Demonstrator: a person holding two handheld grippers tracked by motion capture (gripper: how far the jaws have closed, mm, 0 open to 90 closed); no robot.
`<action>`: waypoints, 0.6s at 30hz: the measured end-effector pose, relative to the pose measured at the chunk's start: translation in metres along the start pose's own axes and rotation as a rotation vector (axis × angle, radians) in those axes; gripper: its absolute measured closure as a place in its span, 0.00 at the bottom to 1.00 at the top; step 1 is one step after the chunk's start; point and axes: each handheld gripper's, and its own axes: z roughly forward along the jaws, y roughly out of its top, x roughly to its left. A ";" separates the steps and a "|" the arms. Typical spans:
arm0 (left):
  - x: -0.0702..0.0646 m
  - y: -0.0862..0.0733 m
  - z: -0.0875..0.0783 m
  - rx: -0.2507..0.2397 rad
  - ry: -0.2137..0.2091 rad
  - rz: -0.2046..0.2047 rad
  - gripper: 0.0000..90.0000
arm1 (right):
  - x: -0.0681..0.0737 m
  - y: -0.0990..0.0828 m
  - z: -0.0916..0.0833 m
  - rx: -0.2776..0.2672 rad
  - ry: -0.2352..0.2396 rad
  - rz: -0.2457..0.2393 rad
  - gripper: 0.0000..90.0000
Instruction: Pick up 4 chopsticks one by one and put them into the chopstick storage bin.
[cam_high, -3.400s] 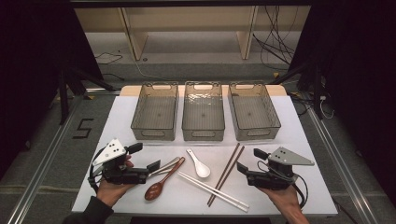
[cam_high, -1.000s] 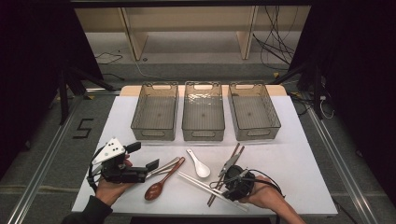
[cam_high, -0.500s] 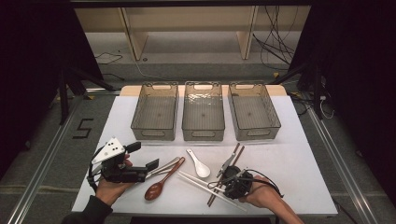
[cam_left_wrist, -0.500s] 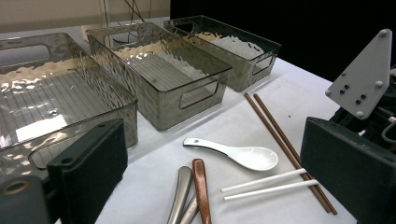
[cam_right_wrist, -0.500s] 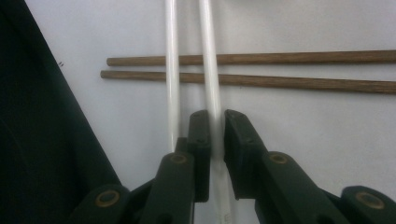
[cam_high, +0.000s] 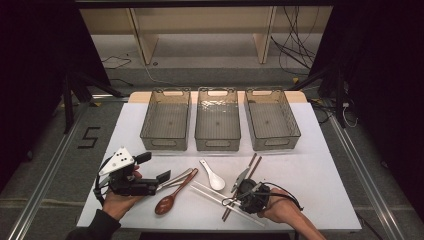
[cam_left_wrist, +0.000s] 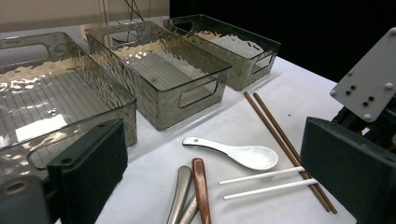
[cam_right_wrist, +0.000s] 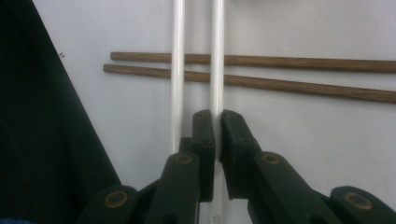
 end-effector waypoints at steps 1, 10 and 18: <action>0.000 0.000 0.000 0.000 0.000 0.000 0.08 | 0.000 0.000 -0.001 -0.002 0.007 0.012 0.95; 0.000 0.000 0.001 0.002 -0.001 -0.002 0.08 | -0.001 0.002 -0.022 -0.122 0.011 0.038 0.95; -0.001 0.000 0.006 0.025 -0.028 -0.041 0.08 | -0.004 0.007 -0.038 -0.294 -0.031 0.080 0.95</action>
